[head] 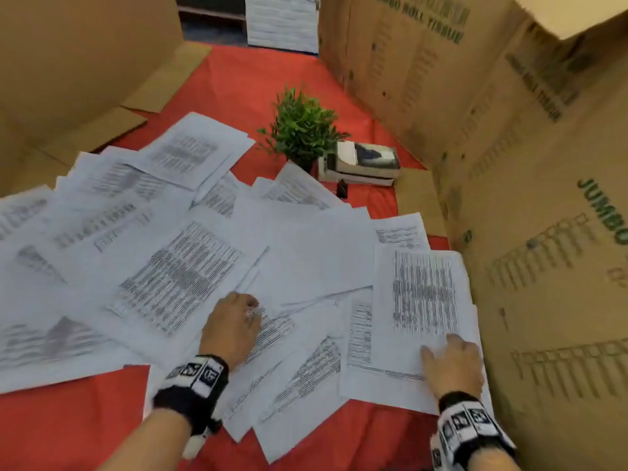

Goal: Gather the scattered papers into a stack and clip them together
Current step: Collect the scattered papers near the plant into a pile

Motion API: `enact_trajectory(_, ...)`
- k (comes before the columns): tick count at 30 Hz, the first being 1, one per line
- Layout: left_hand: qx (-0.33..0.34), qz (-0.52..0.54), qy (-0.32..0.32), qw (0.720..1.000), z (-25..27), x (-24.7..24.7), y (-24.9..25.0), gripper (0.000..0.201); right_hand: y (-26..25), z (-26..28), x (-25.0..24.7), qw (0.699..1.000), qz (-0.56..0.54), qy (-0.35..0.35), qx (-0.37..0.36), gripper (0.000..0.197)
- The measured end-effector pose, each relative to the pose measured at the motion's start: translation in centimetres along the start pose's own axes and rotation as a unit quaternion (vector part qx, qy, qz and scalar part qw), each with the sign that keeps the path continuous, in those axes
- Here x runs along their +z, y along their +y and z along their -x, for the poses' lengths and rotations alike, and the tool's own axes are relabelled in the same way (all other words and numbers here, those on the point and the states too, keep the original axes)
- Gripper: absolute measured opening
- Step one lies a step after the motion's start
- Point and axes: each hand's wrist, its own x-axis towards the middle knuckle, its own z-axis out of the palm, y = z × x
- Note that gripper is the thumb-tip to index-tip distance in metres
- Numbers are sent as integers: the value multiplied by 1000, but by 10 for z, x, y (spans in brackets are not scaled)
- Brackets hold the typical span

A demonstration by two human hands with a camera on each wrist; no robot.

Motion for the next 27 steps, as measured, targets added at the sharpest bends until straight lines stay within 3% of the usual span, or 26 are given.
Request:
enact_trajectory(2, 54, -74, 0, 996, -13, 9, 12, 39, -1, -21, -3, 999, 23, 40, 20, 70)
enact_trajectory(6, 74, -137, -57, 986, -33, 23, 31, 77, -1, -57, 5, 998, -11, 16, 61, 100)
enact_trajectory(8, 71, -152, -59, 984, -34, 31, 40, 69, 4, -68, 8, 994, -62, 7, 85, 102)
enact_trajectory(10, 83, -156, -20, 984, -32, 39, 55, 41, 5, -79, 8, 988, -132, -24, 83, 90)
enact_trajectory(11, 79, -145, -18, 986, -28, 44, 65, 31, 6, -84, 10, 983, -166, -49, 66, 75)
enact_trajectory(13, 55, -125, -66, 988, -19, 58, 81, 34, 1, -87, 5, 975, -211, -65, 8, 42)
enact_trajectory(15, 32, -120, -127, 984, -9, 73, 94, 44, -9, -84, -12, 976, -211, -31, -53, 27)
enact_trajectory(18, 26, -164, -188, 968, 7, 90, 118, 65, -27, -75, -57, 972, -148, 111, -143, 22)
enact_trajectory(20, 43, -213, -216, 952, 13, 102, 136, 67, -37, -69, -88, 951, -190, 166, -178, 19)
enact_trajectory(23, 1, -209, -240, 948, 16, 119, 154, 57, -41, -69, -118, 912, -335, 160, -176, 23)
enact_trajectory(25, -57, -194, -228, 953, 15, 128, 159, 54, -42, -66, -130, 868, -452, 130, -162, 26)
enact_trajectory(27, -87, -177, -201, 959, 17, 132, 160, 56, -39, -68, -128, 842, -515, 96, -131, 25)
